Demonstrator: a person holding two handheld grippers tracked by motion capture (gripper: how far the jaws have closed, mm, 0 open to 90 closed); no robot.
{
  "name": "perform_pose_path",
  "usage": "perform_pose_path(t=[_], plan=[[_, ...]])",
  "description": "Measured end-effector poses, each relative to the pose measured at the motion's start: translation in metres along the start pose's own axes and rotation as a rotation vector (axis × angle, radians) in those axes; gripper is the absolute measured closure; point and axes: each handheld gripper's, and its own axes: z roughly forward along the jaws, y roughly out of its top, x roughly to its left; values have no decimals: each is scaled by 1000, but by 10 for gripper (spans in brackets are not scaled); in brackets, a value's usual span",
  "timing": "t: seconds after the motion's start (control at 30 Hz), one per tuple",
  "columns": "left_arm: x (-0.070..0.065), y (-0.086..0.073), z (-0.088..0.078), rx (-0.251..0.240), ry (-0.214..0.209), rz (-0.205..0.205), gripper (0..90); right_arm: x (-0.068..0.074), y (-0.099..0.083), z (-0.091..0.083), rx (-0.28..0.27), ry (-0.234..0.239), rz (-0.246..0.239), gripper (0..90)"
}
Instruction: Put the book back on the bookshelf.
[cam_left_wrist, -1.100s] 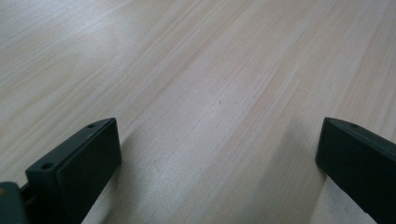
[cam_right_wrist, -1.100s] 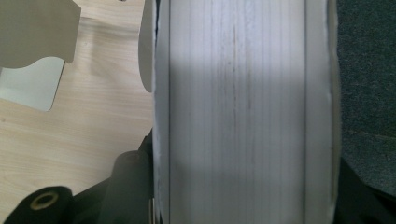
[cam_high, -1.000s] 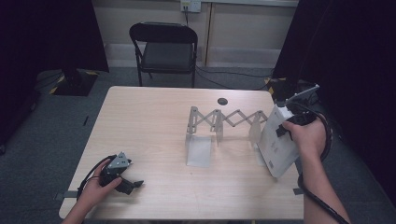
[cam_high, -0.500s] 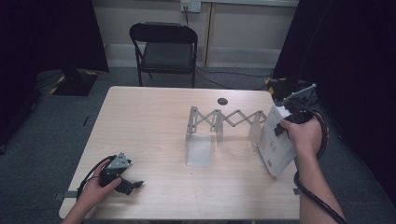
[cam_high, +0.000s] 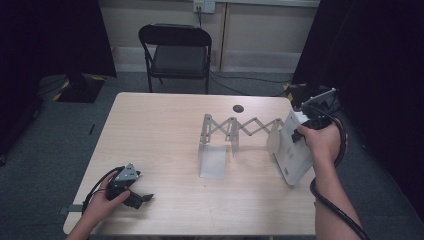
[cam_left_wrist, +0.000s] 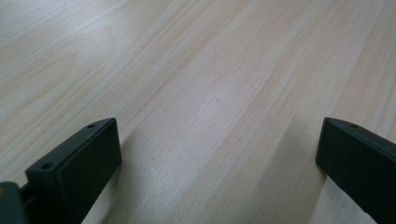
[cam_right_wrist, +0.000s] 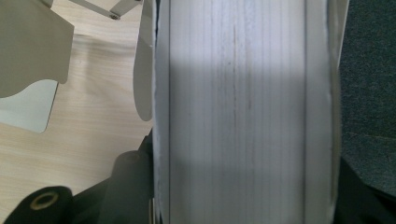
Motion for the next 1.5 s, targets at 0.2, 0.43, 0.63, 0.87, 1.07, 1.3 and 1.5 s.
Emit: perform_pose_path(t=[0.2, 0.43, 0.63, 0.87, 1.07, 1.3, 1.5], plan=[[0, 0, 0, 0, 0, 0, 0, 0, 4, 4, 2, -3, 6, 529], [0, 0, 0, 0, 0, 0, 0, -1, 7, 7, 4, -15, 10, 529], [0, 0, 0, 0, 0, 1, 0, 0, 10, 9, -2, -23, 14, 529], [0, 0, 0, 0, 0, 0, 0, 3, 11, 16, -3, -20, 22, 528], [0, 0, 0, 2, -1, 2, 0, 3, 11, 19, -7, -24, 24, 528], [0, 0, 0, 1, -1, 2, 0, 5, 10, 20, -13, -30, 21, 526], [0, 0, -1, 1, -1, 2, 0, 4, 7, 19, -18, -24, 19, 521]])
